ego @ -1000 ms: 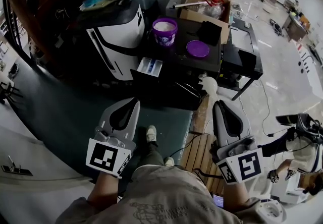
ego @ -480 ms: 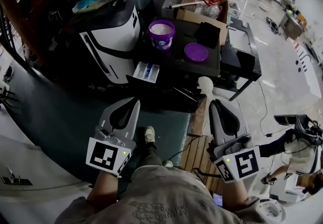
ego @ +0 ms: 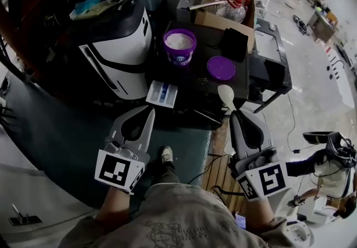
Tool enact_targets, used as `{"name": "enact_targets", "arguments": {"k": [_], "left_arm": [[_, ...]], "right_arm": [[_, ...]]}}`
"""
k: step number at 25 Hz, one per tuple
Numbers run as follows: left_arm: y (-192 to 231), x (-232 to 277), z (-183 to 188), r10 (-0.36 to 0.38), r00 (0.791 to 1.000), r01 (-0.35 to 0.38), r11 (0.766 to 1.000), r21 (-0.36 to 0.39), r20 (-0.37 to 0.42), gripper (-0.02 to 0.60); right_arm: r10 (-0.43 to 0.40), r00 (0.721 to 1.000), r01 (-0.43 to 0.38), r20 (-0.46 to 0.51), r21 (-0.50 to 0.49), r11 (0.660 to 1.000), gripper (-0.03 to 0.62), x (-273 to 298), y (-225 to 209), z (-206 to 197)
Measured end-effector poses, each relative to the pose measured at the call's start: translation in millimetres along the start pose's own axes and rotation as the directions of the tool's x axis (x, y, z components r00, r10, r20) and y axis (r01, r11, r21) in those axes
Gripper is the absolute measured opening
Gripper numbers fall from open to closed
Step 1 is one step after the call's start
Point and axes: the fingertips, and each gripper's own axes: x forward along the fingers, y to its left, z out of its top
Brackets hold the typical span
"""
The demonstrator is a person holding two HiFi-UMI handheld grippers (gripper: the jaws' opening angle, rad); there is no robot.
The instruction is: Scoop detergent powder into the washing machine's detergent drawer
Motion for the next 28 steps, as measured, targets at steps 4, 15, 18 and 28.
{"name": "enact_targets", "arguments": {"k": [4, 15, 18, 28], "left_arm": [[39.8, 36.1, -7.2, -0.033, 0.999, 0.033, 0.999, -0.010, -0.012, 0.000], [149.0, 119.6, -21.5, -0.110, 0.994, 0.110, 0.994, -0.016, -0.012, 0.000], [167.2, 133.3, -21.2, -0.124, 0.992, 0.124, 0.992, -0.002, 0.012, 0.000], [187.0, 161.0, -26.8, -0.162, 0.986, 0.163, 0.986, -0.022, 0.032, 0.000]], "right_arm": [[-0.026, 0.999, 0.026, -0.033, 0.004, 1.000, 0.037, 48.7, -10.7, -4.2], [-0.082, 0.994, 0.082, -0.071, -0.005, 0.997, 0.036, 181.9, -27.1, -4.7], [-0.091, 0.993, 0.090, -0.071, -0.018, 0.996, 0.037, 202.8, -26.2, -4.4], [-0.130, 0.988, 0.129, -0.084, -0.017, 0.992, 0.037, 227.4, -32.3, -4.8]]}}
